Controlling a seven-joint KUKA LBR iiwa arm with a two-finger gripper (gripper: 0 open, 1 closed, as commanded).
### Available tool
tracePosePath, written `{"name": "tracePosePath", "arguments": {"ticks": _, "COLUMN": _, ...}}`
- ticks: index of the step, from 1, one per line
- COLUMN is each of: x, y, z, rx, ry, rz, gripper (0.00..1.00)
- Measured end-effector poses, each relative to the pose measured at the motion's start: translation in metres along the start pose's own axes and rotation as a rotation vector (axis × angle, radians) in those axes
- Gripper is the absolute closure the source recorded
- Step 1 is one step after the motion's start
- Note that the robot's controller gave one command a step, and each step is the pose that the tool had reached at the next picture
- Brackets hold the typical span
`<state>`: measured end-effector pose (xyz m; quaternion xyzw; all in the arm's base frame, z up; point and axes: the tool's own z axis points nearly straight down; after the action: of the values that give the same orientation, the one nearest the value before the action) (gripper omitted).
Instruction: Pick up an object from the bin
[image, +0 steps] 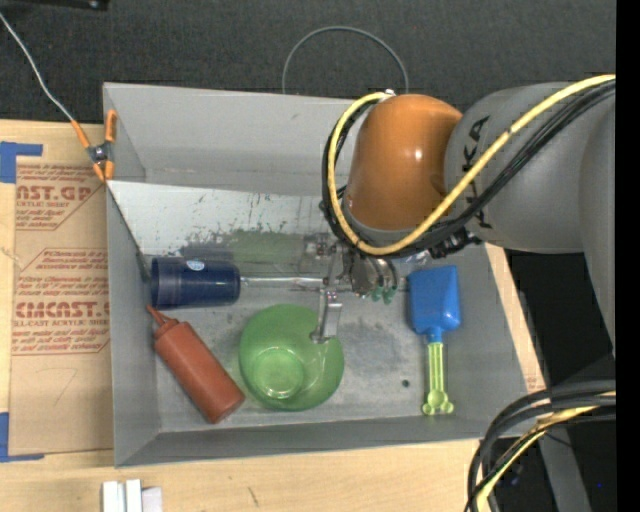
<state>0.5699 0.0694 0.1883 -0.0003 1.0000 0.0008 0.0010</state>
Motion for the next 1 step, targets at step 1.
{"name": "tracePosePath", "arguments": {"ticks": 1, "x": 0.0159, "y": -0.0065, "z": 0.0772, "rx": 0.000, "ry": 0.001, "rz": -0.104, "gripper": 0.00}}
